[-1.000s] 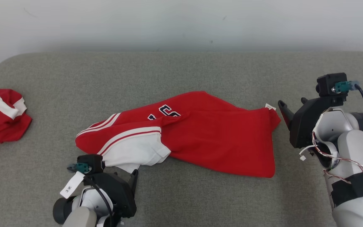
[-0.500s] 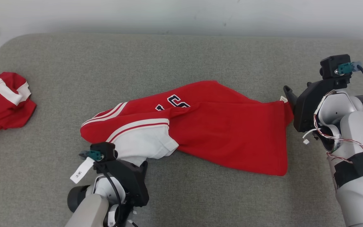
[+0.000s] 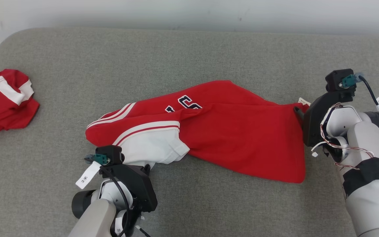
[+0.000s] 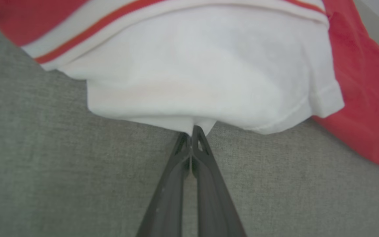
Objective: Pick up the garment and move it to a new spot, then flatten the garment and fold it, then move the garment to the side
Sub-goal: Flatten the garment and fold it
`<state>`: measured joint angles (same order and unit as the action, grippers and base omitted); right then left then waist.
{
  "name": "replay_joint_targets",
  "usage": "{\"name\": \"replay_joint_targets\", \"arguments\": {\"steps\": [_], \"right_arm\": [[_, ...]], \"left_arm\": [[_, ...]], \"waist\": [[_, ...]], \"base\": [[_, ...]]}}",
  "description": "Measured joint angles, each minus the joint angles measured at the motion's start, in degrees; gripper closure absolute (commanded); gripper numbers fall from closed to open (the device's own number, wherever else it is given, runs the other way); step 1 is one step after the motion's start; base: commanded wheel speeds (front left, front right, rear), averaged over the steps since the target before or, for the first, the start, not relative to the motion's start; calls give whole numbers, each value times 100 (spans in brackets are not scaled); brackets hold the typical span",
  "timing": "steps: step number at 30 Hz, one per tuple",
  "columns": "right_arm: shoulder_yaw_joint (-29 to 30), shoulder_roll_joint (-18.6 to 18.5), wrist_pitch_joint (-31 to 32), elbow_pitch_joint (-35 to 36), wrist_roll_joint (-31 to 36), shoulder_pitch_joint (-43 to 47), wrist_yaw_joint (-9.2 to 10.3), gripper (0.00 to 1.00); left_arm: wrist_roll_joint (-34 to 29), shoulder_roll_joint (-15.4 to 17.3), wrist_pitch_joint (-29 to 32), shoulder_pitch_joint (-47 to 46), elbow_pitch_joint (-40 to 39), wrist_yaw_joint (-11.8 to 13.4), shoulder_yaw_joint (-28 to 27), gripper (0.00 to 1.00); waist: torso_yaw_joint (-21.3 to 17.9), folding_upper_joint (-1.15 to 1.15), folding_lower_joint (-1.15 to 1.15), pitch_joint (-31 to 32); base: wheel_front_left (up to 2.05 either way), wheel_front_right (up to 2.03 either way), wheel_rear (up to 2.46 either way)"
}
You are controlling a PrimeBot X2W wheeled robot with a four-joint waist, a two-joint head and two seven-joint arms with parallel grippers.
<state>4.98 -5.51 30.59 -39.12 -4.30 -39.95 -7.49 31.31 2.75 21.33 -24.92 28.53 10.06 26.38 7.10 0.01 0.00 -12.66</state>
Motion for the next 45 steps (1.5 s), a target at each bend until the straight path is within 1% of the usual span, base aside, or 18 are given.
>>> {"name": "replay_joint_targets", "arguments": {"steps": [5,8,14,18,20,25,28,35,45], "right_arm": [[516,114,133,-111,316,-133,0,0],[742,202,500,-158,359,-301,0,0],[837,260,1345,-35,567,-599,0,0],[922,261,1650,-36,530,-662,0,0],[833,260,1737,-41,491,-695,0,0],[702,274,1771,13,513,-682,0,0],[710,268,1658,91,597,-554,0,0],[526,272,1352,227,613,-217,0,0],[478,270,1285,359,586,-342,0,0]], "left_arm": [[1,12,-14,-4,5,1,11,100],[9,22,-16,-5,0,4,16,100],[67,40,-13,-5,-36,27,45,100],[103,31,-3,-24,-51,27,91,100],[111,30,-3,-34,-67,26,105,100],[138,23,-18,-58,-87,29,120,100],[152,20,-30,-71,-87,35,133,100],[186,25,-70,-136,-64,59,136,100],[221,30,-78,-196,-16,75,165,100]], "waist": [[34,0,0,8],[34,0,0,7],[34,0,-1,-16],[96,0,-1,-42],[117,0,-1,-79],[151,0,-1,-153],[173,0,0,-192],[139,0,-1,-256],[115,0,-1,-259]], "base": [[0,0,0],[0,0,0],[0,0,0],[0,0,0],[0,0,0],[0,0,0],[0,0,0],[0,0,0],[0,0,0]]}}
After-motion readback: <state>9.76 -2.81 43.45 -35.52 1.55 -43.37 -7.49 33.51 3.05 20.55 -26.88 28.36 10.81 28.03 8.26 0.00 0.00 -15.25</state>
